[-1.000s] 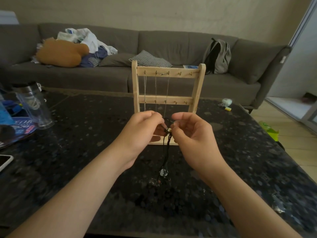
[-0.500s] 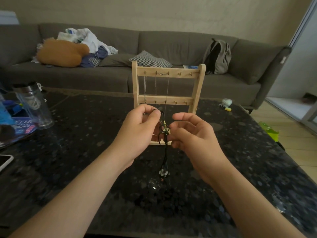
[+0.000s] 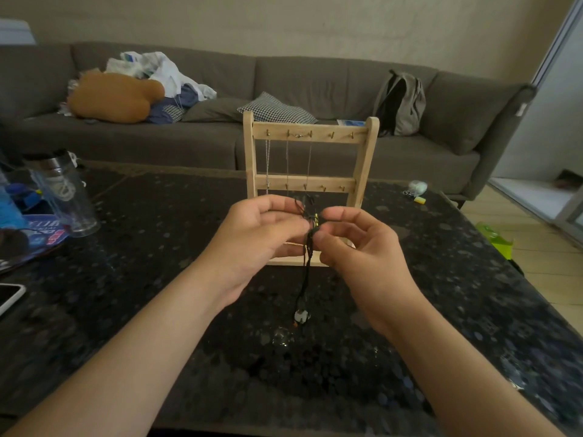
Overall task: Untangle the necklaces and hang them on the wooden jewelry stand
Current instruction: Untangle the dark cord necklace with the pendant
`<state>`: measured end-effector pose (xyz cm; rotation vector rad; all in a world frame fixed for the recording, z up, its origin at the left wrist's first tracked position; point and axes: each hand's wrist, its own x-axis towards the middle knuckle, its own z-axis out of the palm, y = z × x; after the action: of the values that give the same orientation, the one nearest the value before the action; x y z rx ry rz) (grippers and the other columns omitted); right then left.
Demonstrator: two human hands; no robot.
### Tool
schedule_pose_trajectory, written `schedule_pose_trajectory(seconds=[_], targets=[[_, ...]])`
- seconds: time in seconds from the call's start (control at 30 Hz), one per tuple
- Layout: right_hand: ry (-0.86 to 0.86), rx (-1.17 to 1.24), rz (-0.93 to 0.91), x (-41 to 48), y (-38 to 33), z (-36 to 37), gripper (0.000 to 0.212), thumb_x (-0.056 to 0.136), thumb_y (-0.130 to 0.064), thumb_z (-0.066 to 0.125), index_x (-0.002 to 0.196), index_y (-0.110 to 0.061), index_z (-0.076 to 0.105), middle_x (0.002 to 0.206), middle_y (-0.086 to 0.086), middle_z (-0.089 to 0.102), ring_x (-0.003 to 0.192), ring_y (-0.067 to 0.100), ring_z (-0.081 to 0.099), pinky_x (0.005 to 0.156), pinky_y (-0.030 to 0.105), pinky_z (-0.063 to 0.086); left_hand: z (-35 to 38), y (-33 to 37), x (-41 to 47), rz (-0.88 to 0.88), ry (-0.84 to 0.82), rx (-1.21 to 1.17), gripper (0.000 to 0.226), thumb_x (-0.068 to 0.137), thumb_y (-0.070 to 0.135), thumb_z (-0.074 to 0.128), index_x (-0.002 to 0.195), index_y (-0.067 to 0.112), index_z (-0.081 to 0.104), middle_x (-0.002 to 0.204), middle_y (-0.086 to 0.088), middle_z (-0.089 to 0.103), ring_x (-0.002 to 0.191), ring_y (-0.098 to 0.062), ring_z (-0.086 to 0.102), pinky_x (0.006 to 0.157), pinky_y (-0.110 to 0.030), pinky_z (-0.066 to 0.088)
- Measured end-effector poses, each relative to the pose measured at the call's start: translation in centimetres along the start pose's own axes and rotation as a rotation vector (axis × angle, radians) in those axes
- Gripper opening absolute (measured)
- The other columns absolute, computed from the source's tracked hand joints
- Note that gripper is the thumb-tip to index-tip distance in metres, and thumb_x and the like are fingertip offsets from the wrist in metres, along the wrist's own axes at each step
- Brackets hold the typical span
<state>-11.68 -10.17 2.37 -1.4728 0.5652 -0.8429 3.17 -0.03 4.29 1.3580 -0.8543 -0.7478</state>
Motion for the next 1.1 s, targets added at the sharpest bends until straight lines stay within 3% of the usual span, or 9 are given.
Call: schedule_pose_trajectory(seconds=[0.2,0.37,0.53,0.67,0.77,0.93,1.1], targets=[[0.001,0.152,0.091,0.0,-0.1,0.0,0.031,0.095,-0.004,0.076,0.121,-0.018,0.069,0.095,0.002,0.076,0.09,0.016,0.074,0.085,0.034,0.057,0.0,-0.5,0.1,0.025,0.043,0.006,0.028,0.094,0.003,0.079,0.12,0.012,0.072,0.105,-0.009,0.083,0.1,-0.024,0.081,0.089,-0.04,0.066],[-0.024,-0.003,0.048,-0.3,-0.3,0.0,0.042,0.086,-0.003,0.086,0.12,-0.021,0.069,0.098,0.002,0.075,0.081,0.01,0.075,0.077,0.022,0.058,0.2,-0.4,0.1,0.046,0.064,0.057,0.025,0.095,0.004,0.079,0.117,0.014,0.073,0.104,-0.007,0.082,0.098,-0.023,0.081,0.085,-0.037,0.067],[0.011,-0.04,0.062,-0.1,-0.3,0.0,0.035,0.092,-0.004,0.081,0.119,-0.023,0.071,0.102,0.002,0.082,0.094,0.013,0.079,0.079,0.023,0.057,0.4,-0.4,0.0,0.071,0.102,0.097,0.022,0.099,0.002,0.074,0.117,0.015,0.072,0.104,-0.004,0.079,0.092,-0.02,0.082,0.079,-0.033,0.067],[0.031,-0.055,0.045,-0.1,-0.4,-0.1,0.027,0.095,-0.006,0.079,0.115,-0.022,0.073,0.098,-0.001,0.082,0.092,0.008,0.078,0.077,0.02,0.056,0.6,-0.3,-0.1,0.069,0.098,0.102,0.023,0.102,0.0,0.069,0.118,0.016,0.072,0.109,-0.002,0.078,0.094,-0.018,0.082,0.079,-0.034,0.068],[0.054,-0.062,0.033,-0.1,-0.3,-0.2,0.023,0.095,-0.007,0.078,0.112,-0.022,0.074,0.099,-0.001,0.081,0.094,0.009,0.077,0.084,0.028,0.056,0.8,-0.1,-0.1,0.024,0.101,-0.007,0.026,0.103,-0.004,0.064,0.122,0.013,0.069,0.117,-0.01,0.075,0.097,-0.022,0.082,0.079,-0.038,0.068],[0.054,-0.046,0.028,0.0,-0.2,-0.5,0.021,0.097,-0.008,0.076,0.113,-0.022,0.074,0.101,-0.001,0.081,0.094,0.006,0.077,0.077,0.02,0.055,1.6,-0.4,0.0,-0.192,0.166,-0.436,0.036,0.101,-0.012,0.062,0.131,0.006,0.054,0.119,-0.023,0.073,0.096,-0.028,0.082,0.082,-0.041,0.069],[0.05,-0.06,0.025,0.1,0.0,-0.5,0.021,0.098,-0.008,0.074,0.113,-0.024,0.075,0.102,-0.002,0.08,0.094,0.006,0.075,0.082,0.024,0.055,1.6,-0.8,0.2,-0.349,0.076,-0.487,0.025,0.096,-0.003,0.07,0.121,-0.008,0.07,0.111,-0.021,0.081,0.097,-0.021,0.082,0.082,-0.028,0.067]])
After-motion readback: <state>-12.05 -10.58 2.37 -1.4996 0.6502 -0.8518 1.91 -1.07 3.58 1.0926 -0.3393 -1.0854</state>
